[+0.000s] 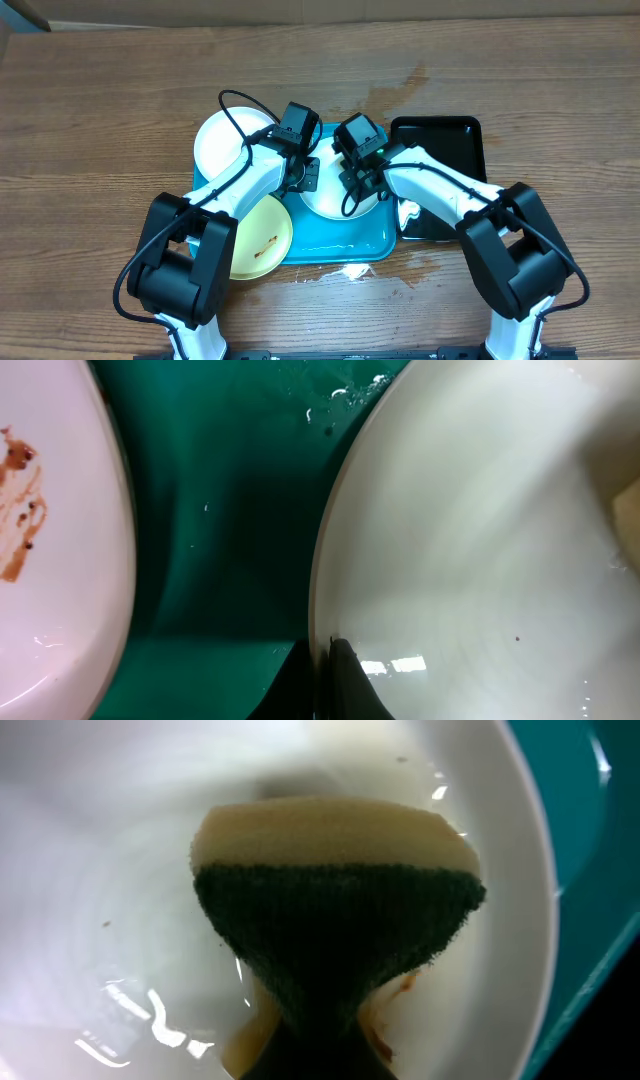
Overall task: Clean dirty plates on tray and stack at the side
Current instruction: 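Scrub the white plate's sauce stain with the sponge in the right gripper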
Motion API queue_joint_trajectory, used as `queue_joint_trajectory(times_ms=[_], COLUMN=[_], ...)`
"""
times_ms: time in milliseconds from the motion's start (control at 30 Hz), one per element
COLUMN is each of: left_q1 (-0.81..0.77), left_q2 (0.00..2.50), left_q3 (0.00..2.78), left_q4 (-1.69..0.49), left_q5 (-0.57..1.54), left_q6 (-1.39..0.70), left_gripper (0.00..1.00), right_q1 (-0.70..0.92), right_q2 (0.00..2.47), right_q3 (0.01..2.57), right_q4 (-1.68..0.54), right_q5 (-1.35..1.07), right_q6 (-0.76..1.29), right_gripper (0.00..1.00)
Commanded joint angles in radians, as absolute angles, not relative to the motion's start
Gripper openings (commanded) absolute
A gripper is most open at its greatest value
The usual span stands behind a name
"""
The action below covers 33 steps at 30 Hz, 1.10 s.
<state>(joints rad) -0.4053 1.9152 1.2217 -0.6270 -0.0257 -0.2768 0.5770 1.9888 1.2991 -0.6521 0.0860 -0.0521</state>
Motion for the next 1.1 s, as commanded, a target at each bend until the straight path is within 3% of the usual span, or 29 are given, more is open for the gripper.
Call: queue_joint_trajectory(times_ms=[0, 1067], left_q1=[-0.413, -0.413], left_q2=[1.957, 1.957], left_q3=[1.2, 1.2], left_q4=[-0.642, -0.642], left_q5=[-0.007, -0.007], left_q6=[-0.216, -0.213], left_gripper=[0.04, 0.04], right_q1=[0.532, 0.519], right_q2=[2.028, 2.08], right_q3=[1.269, 1.273], right_q4=[-0.647, -0.376], right_q5=[0.142, 0.138], right_q6=[-0.048, 0.032], right_gripper=[0.04, 0.04])
